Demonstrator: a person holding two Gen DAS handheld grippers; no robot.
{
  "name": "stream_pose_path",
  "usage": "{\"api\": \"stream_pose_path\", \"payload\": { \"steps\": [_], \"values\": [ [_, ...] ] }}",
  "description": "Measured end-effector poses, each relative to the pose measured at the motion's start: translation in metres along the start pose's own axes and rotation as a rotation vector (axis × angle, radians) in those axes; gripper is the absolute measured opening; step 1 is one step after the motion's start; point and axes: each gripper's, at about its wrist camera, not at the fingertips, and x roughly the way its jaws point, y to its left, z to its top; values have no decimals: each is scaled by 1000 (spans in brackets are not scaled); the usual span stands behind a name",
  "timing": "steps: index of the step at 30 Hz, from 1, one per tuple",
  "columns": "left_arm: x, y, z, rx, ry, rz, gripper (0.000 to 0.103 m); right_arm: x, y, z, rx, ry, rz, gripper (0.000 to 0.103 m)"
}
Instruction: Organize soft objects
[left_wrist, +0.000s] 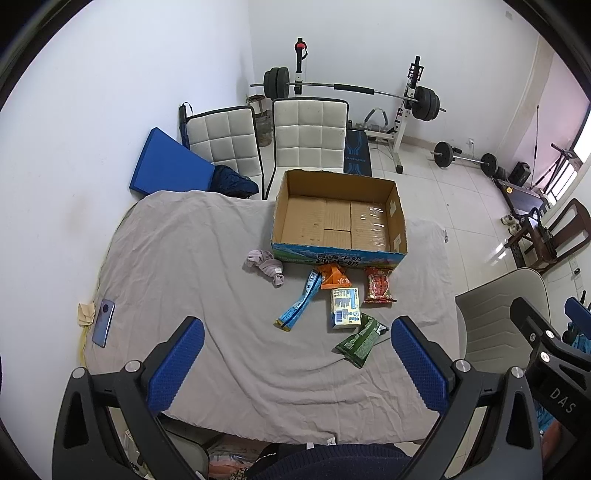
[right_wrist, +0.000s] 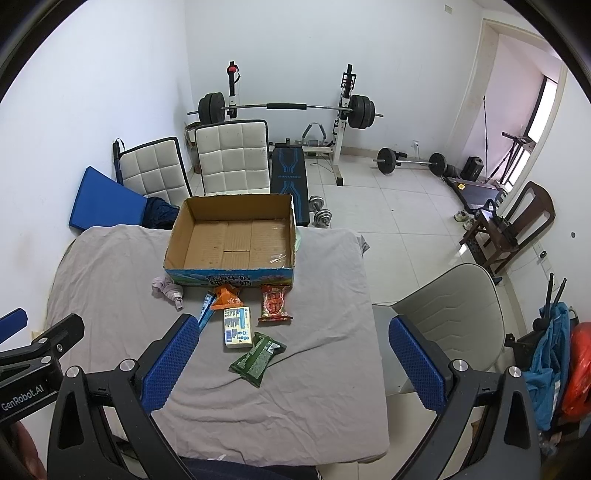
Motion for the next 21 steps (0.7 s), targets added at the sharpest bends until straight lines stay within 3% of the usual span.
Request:
{"api": "stream_pose_path", "payload": {
  "steps": [21],
  "values": [
    [1,-2,6,1,-1,0,103,2,0,4,2,-6,0,103]
  ]
}}
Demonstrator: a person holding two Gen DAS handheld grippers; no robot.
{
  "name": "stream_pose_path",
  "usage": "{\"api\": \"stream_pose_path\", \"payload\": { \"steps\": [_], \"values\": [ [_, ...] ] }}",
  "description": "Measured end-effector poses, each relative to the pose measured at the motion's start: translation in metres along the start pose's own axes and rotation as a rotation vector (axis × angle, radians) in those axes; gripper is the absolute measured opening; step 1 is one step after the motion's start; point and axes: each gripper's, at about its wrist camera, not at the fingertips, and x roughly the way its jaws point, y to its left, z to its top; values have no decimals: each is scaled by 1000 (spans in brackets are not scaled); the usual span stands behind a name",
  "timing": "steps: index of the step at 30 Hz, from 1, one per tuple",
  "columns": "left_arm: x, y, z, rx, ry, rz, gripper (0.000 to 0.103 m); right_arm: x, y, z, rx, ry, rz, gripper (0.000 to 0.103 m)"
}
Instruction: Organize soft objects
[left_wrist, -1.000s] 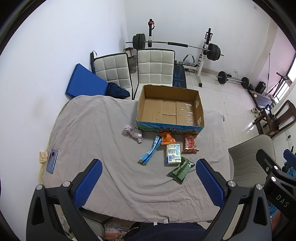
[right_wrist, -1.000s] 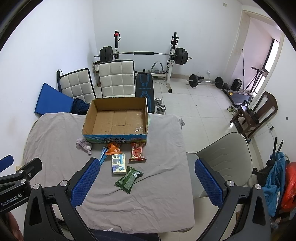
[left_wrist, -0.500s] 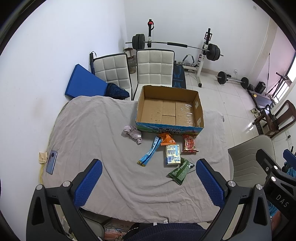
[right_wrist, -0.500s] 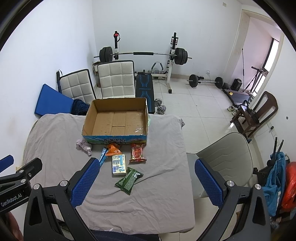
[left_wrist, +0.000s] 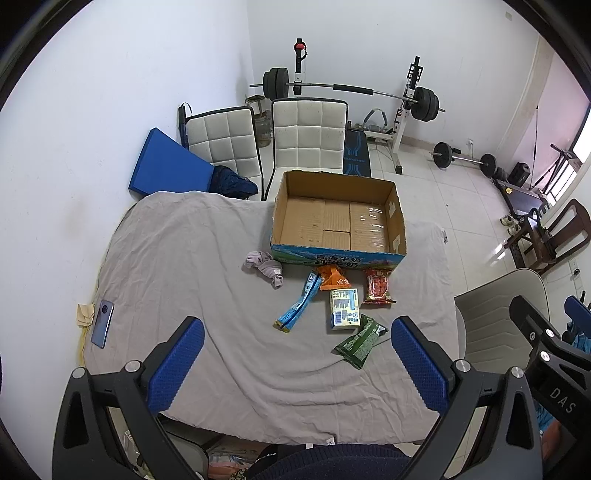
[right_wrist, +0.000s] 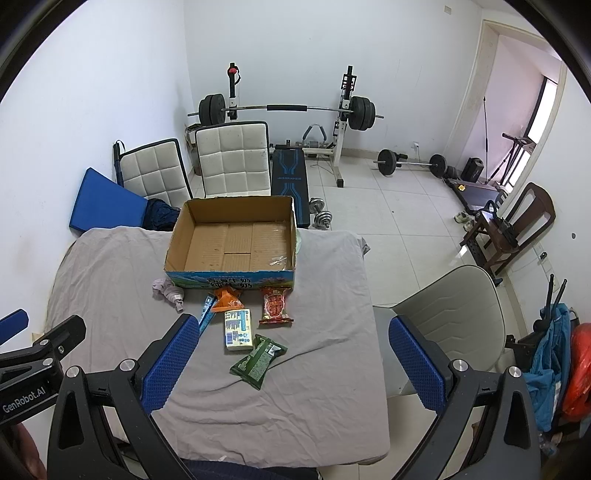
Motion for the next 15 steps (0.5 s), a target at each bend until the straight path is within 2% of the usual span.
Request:
{"api": "stream_pose_path", "payload": {
  "steps": [9,15],
  "values": [
    [3,-1,2,-7,3,3,103,3,0,2,5,5,4,103],
    [34,15,7,-59,35,32,103,37,-1,2,27,70,19,103]
  ]
}}
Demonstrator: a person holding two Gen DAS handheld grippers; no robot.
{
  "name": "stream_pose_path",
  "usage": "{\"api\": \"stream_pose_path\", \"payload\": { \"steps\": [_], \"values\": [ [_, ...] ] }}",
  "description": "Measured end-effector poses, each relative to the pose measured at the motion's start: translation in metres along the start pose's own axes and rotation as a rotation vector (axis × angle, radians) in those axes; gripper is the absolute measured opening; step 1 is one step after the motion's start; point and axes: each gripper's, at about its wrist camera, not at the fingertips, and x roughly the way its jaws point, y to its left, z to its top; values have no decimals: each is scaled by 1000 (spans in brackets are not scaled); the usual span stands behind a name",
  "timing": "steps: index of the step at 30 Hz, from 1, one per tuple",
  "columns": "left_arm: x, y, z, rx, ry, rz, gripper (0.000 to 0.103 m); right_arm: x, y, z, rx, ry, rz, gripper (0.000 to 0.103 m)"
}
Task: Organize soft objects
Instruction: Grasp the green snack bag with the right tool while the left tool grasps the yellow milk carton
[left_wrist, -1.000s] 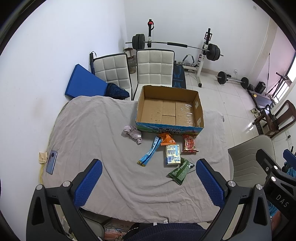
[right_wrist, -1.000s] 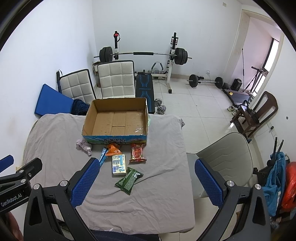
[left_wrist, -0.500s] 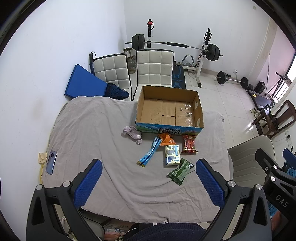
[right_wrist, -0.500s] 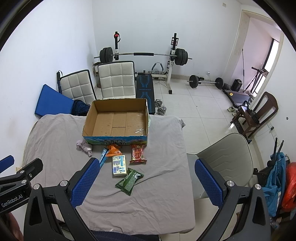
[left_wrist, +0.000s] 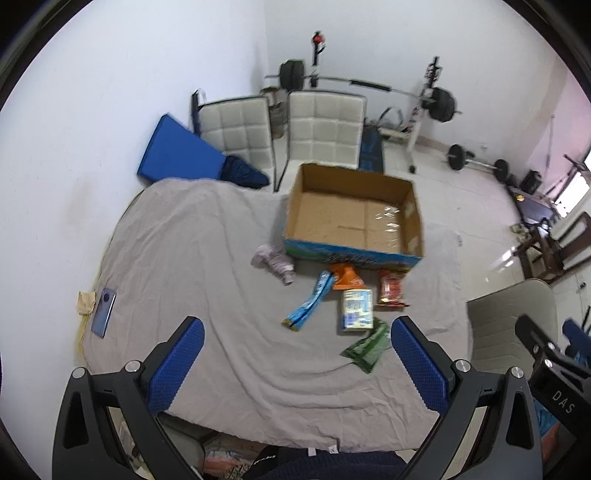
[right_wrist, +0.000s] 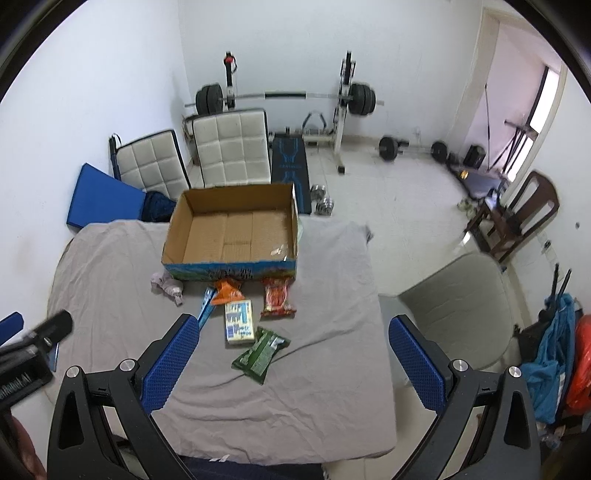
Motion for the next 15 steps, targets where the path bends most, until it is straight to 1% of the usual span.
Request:
{"api": "stream_pose_path", "payload": {
  "steps": [2,4,6,7,8,11,13,15],
  "values": [
    [21,7,1,-24,15,19,103,32,0,-2,12,65,3,103],
    [47,14,-2,-34,44,28,103,74,-2,-8,31,150,20,103],
    [79,17,-4,-31,91,54,103,120,-1,-14,47,242,44,103],
    [93,17,-5,-28,109,60,103,136,-2,-20,56,269,44,103],
    [112,16,-7,-22,139,74,103,166,-1,-28,65,315,39,103],
    [159,17,-15,-9,209,86,103,245,5,-57,85,430,45,103],
    [191,14,-21,-2,262,73,103,294,8,-76,105,505,55,99],
    [218,11,-29,3,315,70,103,347,14,-97,147,602,93,96]
  ]
}}
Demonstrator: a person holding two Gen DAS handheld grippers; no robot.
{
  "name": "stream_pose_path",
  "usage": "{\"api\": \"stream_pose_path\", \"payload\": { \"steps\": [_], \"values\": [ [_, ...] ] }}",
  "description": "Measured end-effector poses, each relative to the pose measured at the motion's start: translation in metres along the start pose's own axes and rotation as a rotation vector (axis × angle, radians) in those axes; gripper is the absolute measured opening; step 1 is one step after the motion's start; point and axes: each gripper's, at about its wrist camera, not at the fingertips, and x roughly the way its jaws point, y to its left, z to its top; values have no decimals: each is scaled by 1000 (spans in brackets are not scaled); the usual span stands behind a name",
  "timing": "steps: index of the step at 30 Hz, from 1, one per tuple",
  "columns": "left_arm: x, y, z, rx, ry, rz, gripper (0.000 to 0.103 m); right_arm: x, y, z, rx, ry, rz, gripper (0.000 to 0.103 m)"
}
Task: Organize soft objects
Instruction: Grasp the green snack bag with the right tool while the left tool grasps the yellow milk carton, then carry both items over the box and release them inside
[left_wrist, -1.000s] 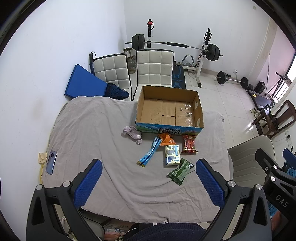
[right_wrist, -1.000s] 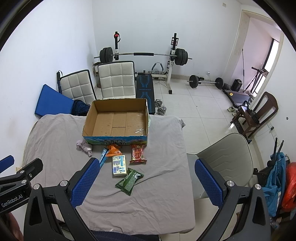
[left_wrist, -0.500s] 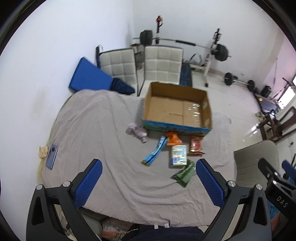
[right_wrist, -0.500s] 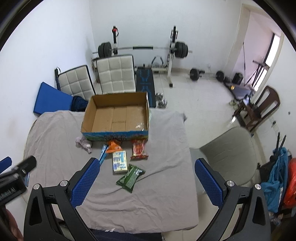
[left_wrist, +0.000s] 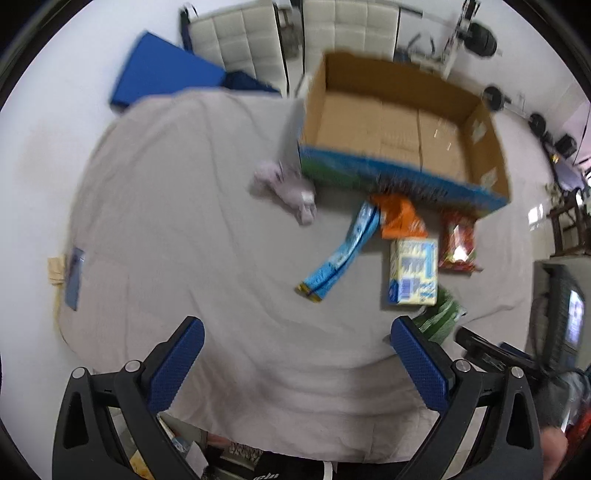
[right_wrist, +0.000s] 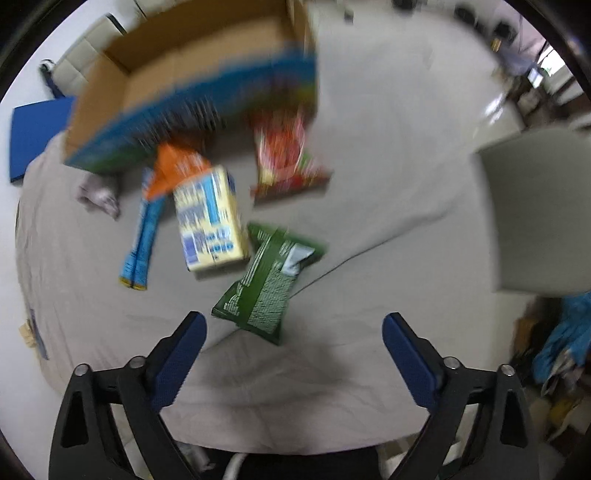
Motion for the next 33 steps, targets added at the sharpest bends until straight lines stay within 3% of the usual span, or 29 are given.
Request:
{"api": "stream_pose_path", "payload": {
  "steps": [4,7,9,11,15,20,22,23,24,29,33],
  "values": [
    [44,-13,4,0,87,-44,103,71,-1,8,54,112,56,90],
    [65,-26,10,-5,131,-94,103,97,0,10,66,135,101,71],
    [76,-39,15,8,150,-129,103,108,-1,10,61,143,135,50],
    [83,-55,21,31,164,-163,103,111,-6,9,44,135,97,47],
    [108,-96,32,68,232,-232,103,100,-38,10,12,121,28,46],
    [155,-143,45,112,314,-205,103,107,-85,21,6,131,-25,48],
    [170,-155,45,139,336,-170,91,113,-95,24,10,132,-14,58],
    [176,-159,43,149,340,-155,72,117,-100,24,17,141,-13,65],
    [180,-160,42,157,341,-136,62,119,-105,23,37,139,-6,68],
    [167,-153,17,176,293,-100,61,112,-120,34,91,141,22,68],
    [171,-146,-5,164,294,-78,62,134,-118,33,111,185,3,66]
  ]
}}
